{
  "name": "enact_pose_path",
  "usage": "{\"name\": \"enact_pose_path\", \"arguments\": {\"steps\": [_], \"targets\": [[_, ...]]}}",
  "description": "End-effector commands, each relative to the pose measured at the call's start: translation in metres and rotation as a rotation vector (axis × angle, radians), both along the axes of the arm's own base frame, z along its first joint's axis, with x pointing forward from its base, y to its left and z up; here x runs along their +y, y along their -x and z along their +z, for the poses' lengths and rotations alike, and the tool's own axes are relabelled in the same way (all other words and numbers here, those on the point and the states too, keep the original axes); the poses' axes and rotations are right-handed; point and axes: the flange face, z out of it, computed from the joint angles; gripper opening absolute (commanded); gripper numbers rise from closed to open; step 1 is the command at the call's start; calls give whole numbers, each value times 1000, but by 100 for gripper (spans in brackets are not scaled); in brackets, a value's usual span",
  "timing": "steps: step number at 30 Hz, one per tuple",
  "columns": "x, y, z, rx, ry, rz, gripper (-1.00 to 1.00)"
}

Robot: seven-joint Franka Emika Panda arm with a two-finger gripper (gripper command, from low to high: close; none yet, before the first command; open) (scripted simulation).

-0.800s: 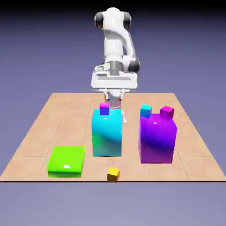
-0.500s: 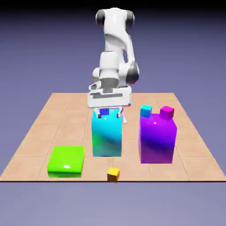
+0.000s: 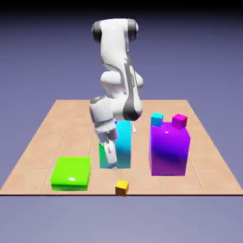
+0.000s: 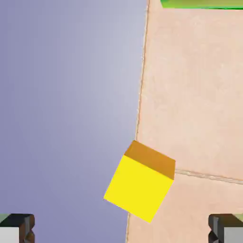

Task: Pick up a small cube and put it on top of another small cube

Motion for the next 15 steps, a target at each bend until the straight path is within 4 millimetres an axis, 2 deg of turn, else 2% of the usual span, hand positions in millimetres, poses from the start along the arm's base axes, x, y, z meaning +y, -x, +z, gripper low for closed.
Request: {"name": "enact_pose_path", "arguments": {"steps": [1, 3, 4, 9, 10, 11, 12, 15], "targets": [[-1, -2, -11, 36, -44, -63, 0], [-1, -5, -33, 109, -131, -188, 0], [-1, -5, -33, 109, -131, -188, 0], [17, -12, -92, 109, -132, -188, 0], [19, -12, -98, 109, -131, -188, 0], [19, -12, -98, 109, -131, -188, -100], [19, -12, -98, 109, -131, -188, -100], [7, -9, -61, 108, -133, -188, -100]]}}
